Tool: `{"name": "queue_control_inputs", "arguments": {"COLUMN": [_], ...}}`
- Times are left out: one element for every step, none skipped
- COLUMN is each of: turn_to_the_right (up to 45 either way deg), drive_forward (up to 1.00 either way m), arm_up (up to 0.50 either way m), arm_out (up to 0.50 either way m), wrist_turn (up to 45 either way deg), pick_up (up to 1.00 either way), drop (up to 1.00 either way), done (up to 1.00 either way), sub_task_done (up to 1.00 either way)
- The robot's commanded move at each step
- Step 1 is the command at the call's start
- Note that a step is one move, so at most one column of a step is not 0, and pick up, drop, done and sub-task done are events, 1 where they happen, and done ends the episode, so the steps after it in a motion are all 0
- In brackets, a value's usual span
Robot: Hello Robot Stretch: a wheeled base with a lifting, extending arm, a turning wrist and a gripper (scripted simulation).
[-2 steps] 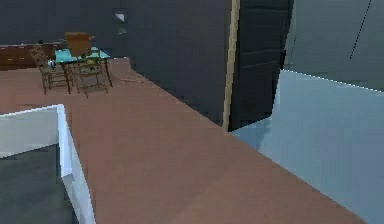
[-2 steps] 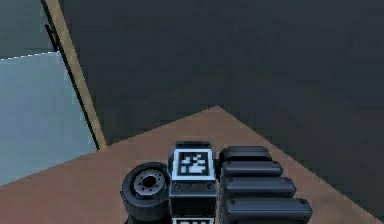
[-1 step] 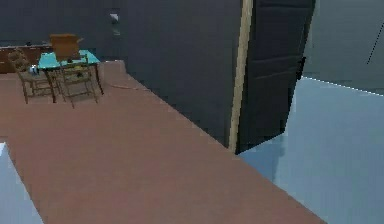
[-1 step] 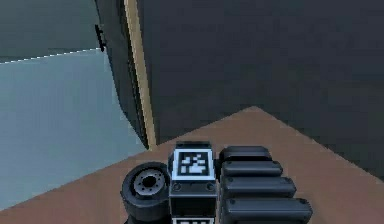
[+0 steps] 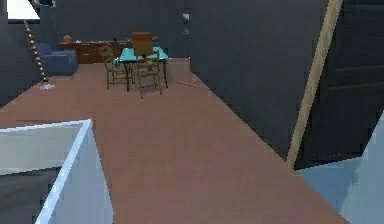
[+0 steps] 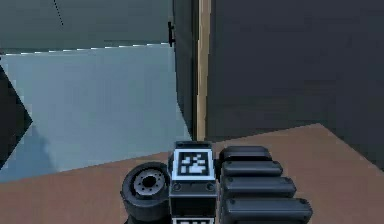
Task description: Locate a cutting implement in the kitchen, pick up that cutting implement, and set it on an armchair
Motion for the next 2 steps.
{"name": "queue_control_inputs", "arguments": {"turn_to_the_right": [0.0,-42.0], "drive_forward": [0.8,0.0], "arm_up": [0.0,0.0], "arm_out": [0.0,0.0], "wrist_turn": [0.0,0.0], "pick_up": [0.0,0.0], "drop": [0.0,0.0], "done": [0.0,0.0], "sub_task_done": [0.0,0.0]}}
